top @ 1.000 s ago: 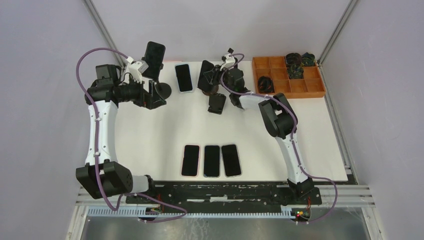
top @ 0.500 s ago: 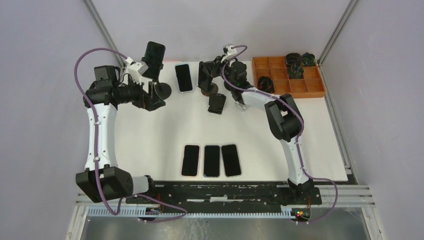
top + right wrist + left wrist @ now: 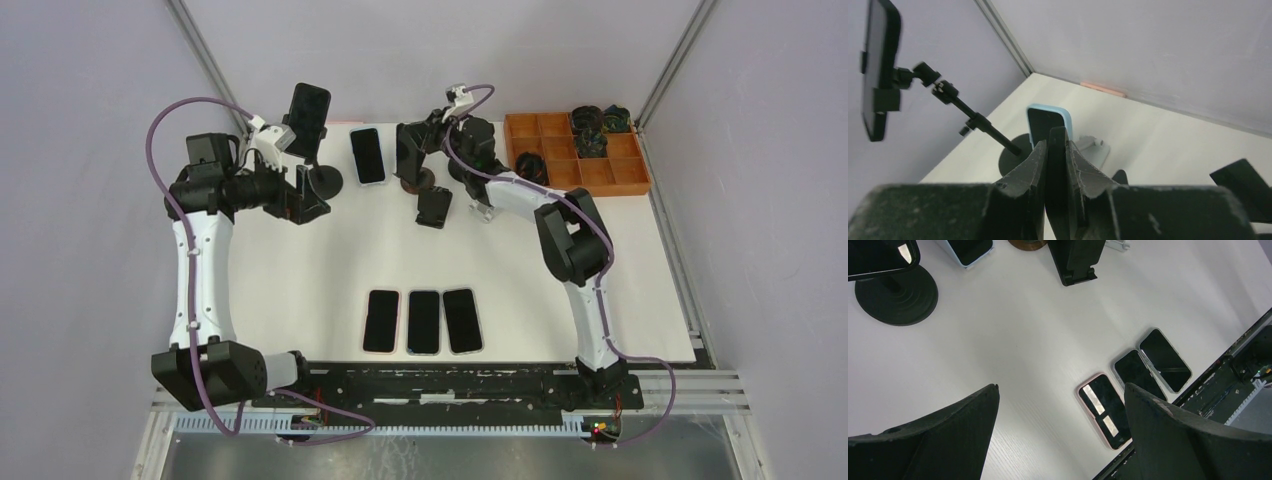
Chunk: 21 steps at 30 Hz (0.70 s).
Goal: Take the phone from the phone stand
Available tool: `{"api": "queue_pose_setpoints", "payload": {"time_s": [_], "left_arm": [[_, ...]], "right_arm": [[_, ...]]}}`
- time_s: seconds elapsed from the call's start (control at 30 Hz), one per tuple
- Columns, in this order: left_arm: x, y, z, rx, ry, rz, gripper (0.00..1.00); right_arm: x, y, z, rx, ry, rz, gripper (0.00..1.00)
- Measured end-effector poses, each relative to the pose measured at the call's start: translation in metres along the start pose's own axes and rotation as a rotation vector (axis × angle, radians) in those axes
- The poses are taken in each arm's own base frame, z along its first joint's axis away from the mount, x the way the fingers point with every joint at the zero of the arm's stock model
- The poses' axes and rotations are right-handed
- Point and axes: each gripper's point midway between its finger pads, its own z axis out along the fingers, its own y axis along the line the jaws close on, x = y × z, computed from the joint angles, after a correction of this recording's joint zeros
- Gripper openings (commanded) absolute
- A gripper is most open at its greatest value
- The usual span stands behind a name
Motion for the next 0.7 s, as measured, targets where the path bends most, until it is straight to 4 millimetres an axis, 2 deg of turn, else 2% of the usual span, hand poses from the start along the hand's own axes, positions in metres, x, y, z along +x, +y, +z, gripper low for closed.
{"api": "queue_pose_setpoints", "payload": {"time_s": [0.07, 0.13, 0.3, 0.37, 0.47, 0.57, 0.63, 0.7], "left_arm": [[-0.001, -0.001, -0.001, -0.002, -0.004, 0.005, 1.00], [-0.002, -0.003, -0.003, -0.005, -0.010, 0.011, 1.00], [-0.005, -0.009, -0.010, -0.013, -0.029, 0.031, 1.00], [-0.006, -0.010, -0.011, -0.014, -0.033, 0.035, 1.00], [-0.006, -0.011, -0.013, -0.015, -0.036, 0.038, 1.00], [-0.006, -0.014, -0.015, -0.014, -0.037, 0.039, 1.00], [-0.006, -0.016, -0.016, -0.014, -0.039, 0.041, 1.00], [-0.006, -0.017, -0.017, -0.013, -0.042, 0.043, 1.00]], "right_arm": [[-0.014, 0.009, -0.002, -0.016, -0.013, 0.005, 0.00], [-0.035, 0.023, -0.005, -0.047, -0.039, 0.014, 0.00], [-0.118, 0.079, -0.027, -0.156, -0.139, 0.006, 0.00], [-0.149, 0.100, -0.044, -0.194, -0.169, 0.000, 0.00], [-0.184, 0.131, -0.089, -0.236, -0.184, -0.005, 0.00], [-0.193, 0.148, -0.139, -0.257, -0.152, 0.000, 0.00], [-0.186, 0.149, -0.176, -0.250, -0.102, 0.012, 0.00], [-0.172, 0.140, -0.207, -0.212, -0.049, 0.026, 0.00]]}}
